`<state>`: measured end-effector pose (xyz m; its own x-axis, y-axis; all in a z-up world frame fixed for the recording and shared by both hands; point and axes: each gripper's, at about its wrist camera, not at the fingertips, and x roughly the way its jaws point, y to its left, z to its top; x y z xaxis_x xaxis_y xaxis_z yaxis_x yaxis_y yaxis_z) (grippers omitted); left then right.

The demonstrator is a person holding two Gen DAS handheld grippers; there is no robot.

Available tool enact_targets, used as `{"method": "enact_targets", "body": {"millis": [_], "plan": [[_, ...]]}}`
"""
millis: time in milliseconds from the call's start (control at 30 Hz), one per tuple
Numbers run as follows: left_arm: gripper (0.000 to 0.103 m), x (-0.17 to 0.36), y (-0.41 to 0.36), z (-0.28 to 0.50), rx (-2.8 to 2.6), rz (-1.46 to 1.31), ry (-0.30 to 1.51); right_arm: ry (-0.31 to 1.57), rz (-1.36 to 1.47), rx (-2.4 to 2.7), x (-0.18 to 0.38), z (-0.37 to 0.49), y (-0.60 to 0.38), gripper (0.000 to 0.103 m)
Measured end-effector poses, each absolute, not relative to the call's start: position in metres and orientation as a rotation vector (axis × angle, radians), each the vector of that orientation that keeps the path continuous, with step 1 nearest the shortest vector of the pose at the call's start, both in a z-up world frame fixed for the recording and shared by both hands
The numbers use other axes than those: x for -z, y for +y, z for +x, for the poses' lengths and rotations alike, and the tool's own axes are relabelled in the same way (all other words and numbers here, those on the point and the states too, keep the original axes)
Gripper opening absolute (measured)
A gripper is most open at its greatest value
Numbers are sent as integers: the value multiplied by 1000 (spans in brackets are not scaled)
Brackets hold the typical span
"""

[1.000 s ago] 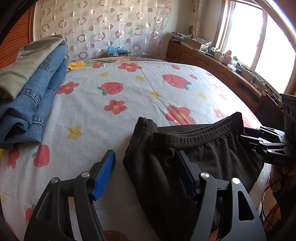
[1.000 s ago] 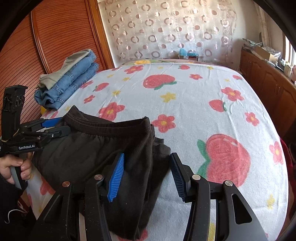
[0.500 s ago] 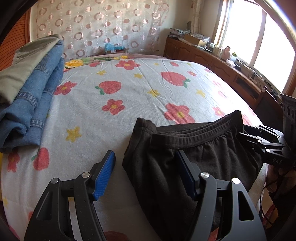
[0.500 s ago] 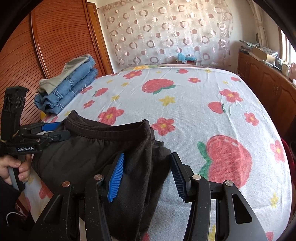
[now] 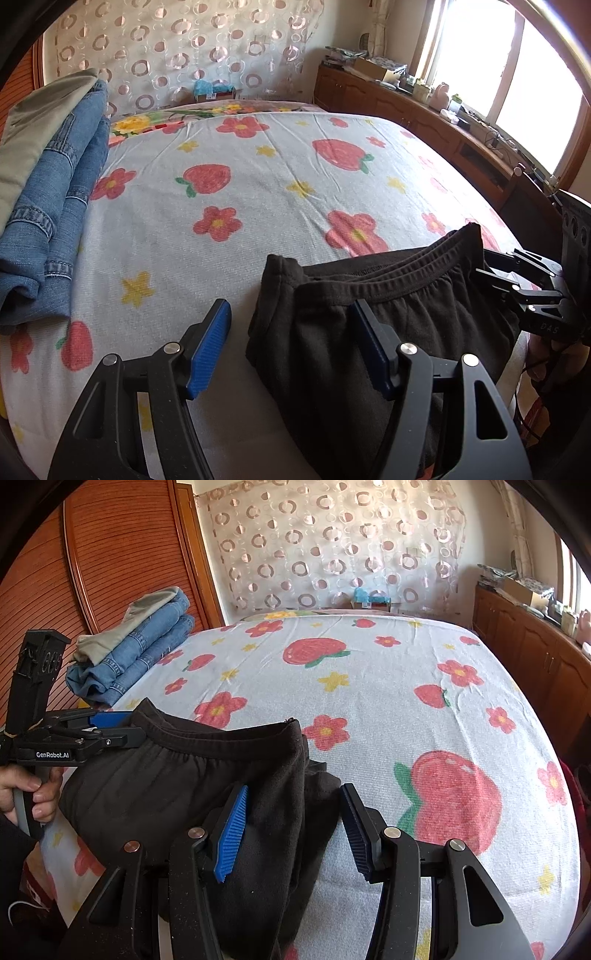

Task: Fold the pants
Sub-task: 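Close the left tool on the black shorts waistband edge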

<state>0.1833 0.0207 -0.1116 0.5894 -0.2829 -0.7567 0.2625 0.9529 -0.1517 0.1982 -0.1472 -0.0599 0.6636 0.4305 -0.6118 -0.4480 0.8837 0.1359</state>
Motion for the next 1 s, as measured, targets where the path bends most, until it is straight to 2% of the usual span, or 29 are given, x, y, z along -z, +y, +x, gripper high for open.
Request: {"method": "enact_targets", "body": {"millis": [67,300,400,633,700,1000], "plan": [[47,112,20,181,346,-33,877,684,-28,-498,60,199,-148,52],[29,110,18,178,350,-51,860,683,-39,-495,60,199,-146,52],[24,108,18,175,344,-56,846,684,-47,-493,60,199,-145,52],[24,104,17,171,320,-48,812,682,-90,-469,59,198,-139,47],[24,104,17,171,319,-47,810,681,-87,-471,59,198,-140,41],[25,110,16,176,311,-44,843,680,-88,-491,59,196,-140,26]]}}
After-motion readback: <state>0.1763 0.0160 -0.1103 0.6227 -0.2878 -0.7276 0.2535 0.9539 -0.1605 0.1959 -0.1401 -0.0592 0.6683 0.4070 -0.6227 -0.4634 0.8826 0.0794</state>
